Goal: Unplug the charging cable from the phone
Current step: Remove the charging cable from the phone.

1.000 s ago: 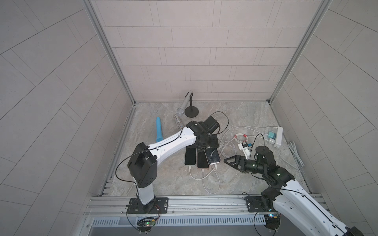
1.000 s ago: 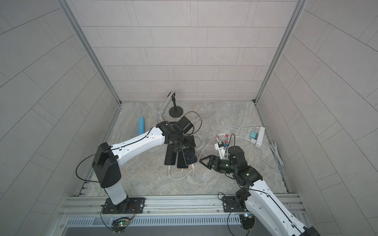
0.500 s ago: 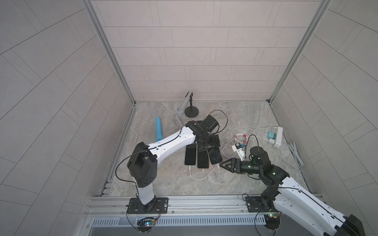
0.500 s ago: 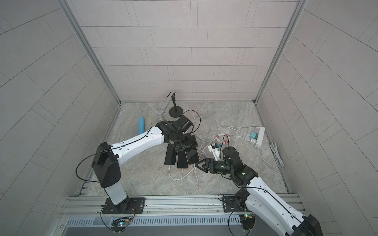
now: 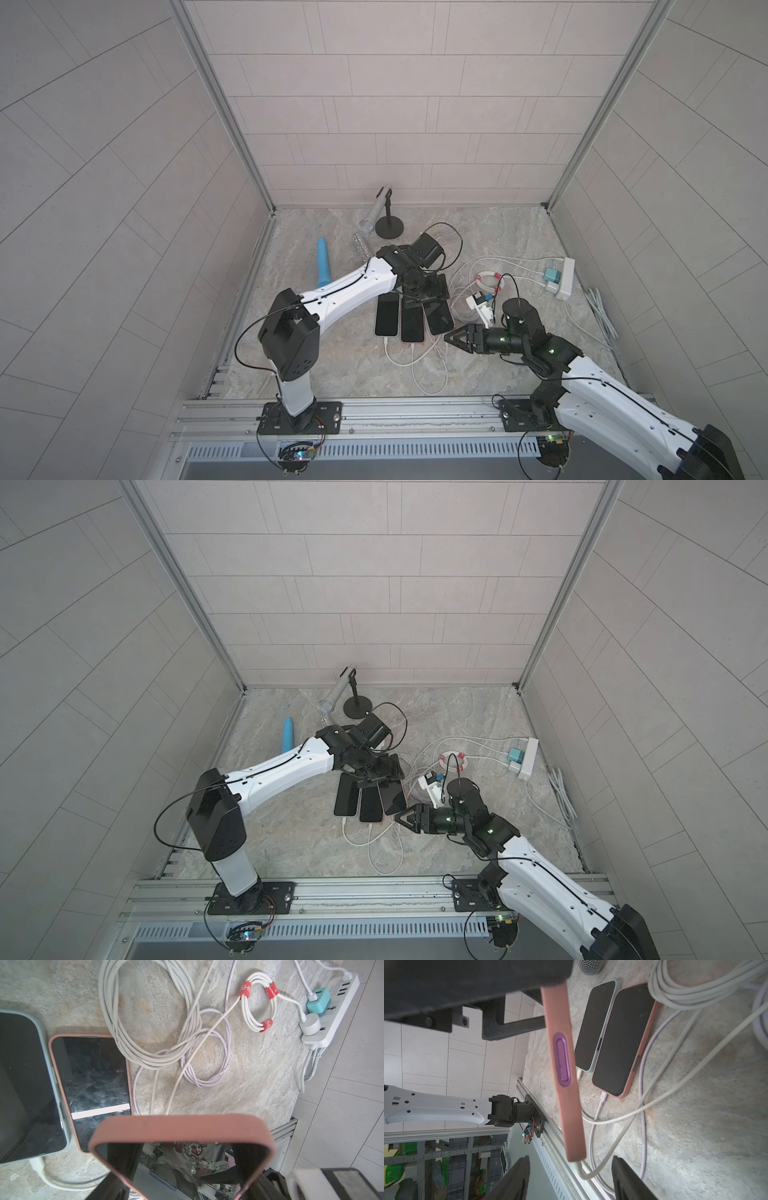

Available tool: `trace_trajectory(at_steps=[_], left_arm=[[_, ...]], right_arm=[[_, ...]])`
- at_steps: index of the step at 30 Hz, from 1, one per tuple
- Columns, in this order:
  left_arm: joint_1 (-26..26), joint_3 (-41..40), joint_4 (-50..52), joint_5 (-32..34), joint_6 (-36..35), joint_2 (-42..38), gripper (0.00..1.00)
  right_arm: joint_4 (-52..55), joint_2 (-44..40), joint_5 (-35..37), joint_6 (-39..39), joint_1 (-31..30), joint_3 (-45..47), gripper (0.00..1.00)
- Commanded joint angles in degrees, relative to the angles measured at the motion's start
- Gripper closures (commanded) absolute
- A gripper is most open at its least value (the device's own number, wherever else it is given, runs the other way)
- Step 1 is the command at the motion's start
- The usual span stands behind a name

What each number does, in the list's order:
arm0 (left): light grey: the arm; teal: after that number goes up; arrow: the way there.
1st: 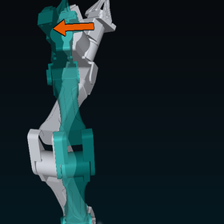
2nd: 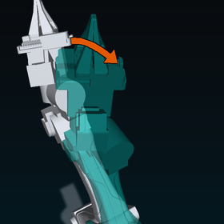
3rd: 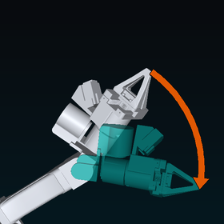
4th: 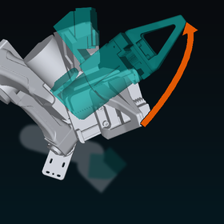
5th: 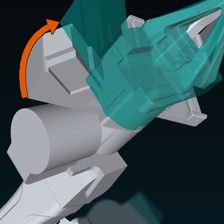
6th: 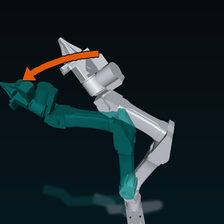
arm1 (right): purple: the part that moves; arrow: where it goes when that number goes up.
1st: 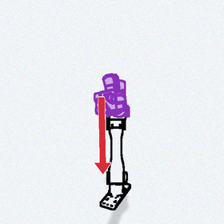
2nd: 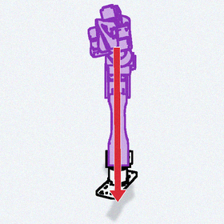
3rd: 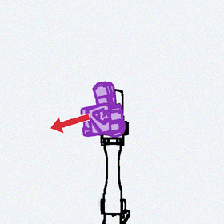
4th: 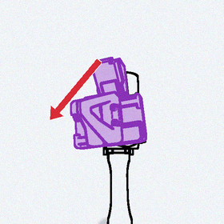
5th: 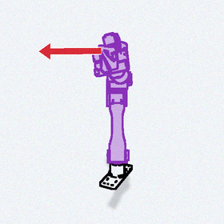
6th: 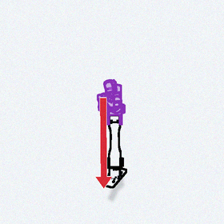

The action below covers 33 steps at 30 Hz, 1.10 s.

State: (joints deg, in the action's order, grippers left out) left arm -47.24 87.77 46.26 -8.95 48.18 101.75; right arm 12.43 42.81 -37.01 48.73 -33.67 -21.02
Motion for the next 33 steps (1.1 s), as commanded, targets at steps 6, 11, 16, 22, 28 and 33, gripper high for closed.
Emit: trace_trajectory(at_steps=[6,11,16,22,28,33], left_arm=[[0.26,-0.14,-1.88,-3.31,-0.21,-1.06,1.0],[0.28,-0.55,-2.18,-3.6,-0.11,-1.18,1.0],[0.47,-1.46,-3.2,-4.73,0.06,-1.15,1.0],[0.81,-2.03,-4.06,-5.71,0.46,-1.02,1.0],[1.17,-2.12,-4.32,-6.14,0.42,-0.83,1.0],[1.28,-2.54,-4.68,-6.37,0.51,-0.68,1.0]], right_arm=[[-3.98,2.49,2.23,-0.75,-2.8,0.75,0.49],[-5.29,3.66,2.51,-0.74,-3.49,0.9,0.64],[-5.31,3.46,2.74,-0.71,-3.59,0.91,0.74],[-5.31,3.04,2.83,-0.57,-3.6,1.47,0.81],[-5.66,2.92,2.74,-0.41,-3.68,1.8,0.87],[-5.78,3.0,2.48,-0.41,-3.68,1.83,0.97]])
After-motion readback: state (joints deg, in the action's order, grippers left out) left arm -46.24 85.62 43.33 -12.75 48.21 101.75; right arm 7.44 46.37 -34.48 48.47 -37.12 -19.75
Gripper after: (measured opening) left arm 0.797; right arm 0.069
